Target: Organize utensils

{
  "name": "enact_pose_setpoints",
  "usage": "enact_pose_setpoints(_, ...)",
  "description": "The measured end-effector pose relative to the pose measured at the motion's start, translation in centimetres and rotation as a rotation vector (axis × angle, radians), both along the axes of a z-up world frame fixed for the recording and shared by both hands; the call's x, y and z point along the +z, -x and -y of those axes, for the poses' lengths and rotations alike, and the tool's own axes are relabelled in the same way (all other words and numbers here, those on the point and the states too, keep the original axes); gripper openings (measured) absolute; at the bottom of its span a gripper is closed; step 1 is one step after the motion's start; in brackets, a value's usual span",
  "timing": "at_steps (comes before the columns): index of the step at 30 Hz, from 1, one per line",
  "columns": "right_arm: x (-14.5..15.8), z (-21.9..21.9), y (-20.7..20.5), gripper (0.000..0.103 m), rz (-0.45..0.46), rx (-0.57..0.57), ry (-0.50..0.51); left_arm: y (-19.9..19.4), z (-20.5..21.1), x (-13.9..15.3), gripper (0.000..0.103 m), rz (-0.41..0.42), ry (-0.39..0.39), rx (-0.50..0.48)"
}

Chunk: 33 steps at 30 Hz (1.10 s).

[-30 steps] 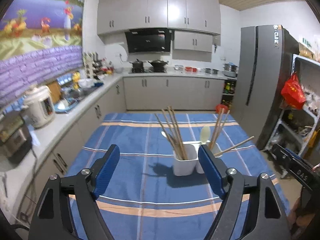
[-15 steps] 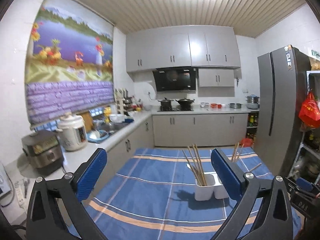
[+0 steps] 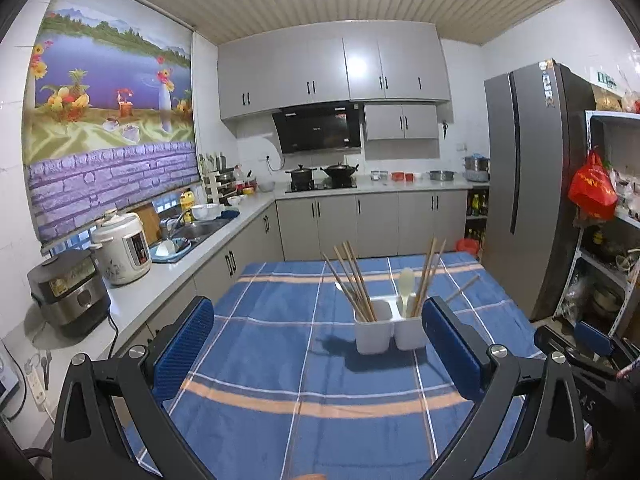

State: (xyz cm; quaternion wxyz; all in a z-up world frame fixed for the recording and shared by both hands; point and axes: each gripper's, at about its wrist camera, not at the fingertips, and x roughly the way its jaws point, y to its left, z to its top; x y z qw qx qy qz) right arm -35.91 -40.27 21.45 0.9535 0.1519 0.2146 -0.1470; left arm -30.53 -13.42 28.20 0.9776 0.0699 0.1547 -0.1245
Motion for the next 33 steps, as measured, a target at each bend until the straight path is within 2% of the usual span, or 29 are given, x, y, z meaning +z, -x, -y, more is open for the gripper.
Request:
enact_pose_setpoints(8, -0.4, -0.8, -0.4, 0.076, -0.027, 0.023, 0.012, 0.2, -0.4, -1.4, 0.103, -0.051, 0.011, 0.001)
enact_pose_setpoints(23, -1.8, -2.2, -2.1, 0.076, -0.096, 0.034, 0.007, -2.4, -1.4, -4.7, 0.103, -0.213, -0.005, 0.051)
enact_pose_setpoints(33, -2.3, -2.2, -2.6, 0.077, -0.113, 0.032, 0.000, -3.2, -1.4, -5.4, 0.103, -0.256, -0.008, 0.040)
